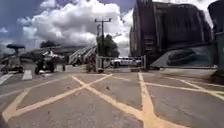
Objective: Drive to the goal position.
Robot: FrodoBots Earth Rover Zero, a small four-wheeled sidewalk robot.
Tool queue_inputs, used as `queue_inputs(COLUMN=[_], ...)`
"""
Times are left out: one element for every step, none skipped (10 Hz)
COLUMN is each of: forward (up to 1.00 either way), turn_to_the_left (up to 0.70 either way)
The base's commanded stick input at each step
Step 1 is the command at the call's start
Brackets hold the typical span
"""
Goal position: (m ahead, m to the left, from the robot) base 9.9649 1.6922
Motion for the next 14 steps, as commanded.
queue_inputs(forward=[0.7,0.7,0.7,0.7,0.7,0.7,0.7,0.7,0.7,0.7,0.7,0.7,0.7,0.7], turn_to_the_left=[0.14,0.14,0.14,0.14,0.14,0.14,0.14,0.03,0.0,0.0,0.0,0.0,0.0,0.0])
